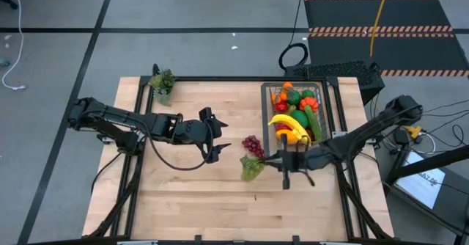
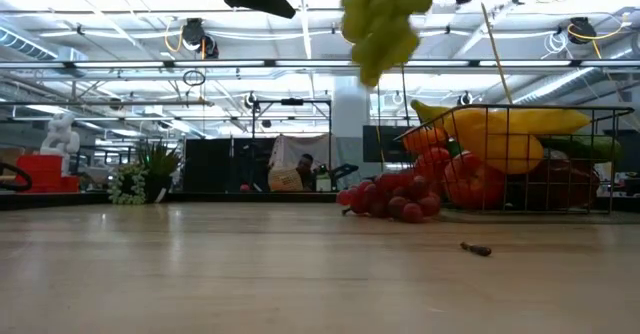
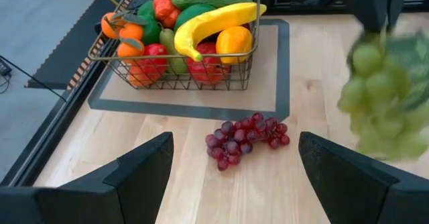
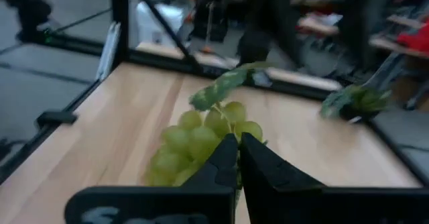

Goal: Build produce basket
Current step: Put the bottom grapes into the gold wire basket

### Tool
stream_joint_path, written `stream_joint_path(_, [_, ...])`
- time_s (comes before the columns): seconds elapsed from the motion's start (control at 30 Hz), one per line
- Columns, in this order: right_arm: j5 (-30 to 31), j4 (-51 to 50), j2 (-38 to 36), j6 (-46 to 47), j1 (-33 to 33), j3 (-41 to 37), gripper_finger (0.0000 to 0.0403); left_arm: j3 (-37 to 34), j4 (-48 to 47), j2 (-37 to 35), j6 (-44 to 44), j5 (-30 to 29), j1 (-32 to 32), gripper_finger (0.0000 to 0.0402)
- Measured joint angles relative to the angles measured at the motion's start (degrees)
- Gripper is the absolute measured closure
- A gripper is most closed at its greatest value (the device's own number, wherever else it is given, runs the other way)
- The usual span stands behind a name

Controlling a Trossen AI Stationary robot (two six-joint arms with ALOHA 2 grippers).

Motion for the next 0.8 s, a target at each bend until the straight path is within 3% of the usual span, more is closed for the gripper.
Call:
stream_joint_path(0.17, [3.6,0.0,-5.4,-2.1,0.1,0.0,0.0403,0.0,0.2,0.0,0.0,0.0,-0.3,0.0078])
stream_joint_path(0.8, [3.7,1.9,-24.7,-16.8,0.1,0.0,0.0402,0.0,0.6,0.0,-0.2,0.0,-0.3,0.0078])
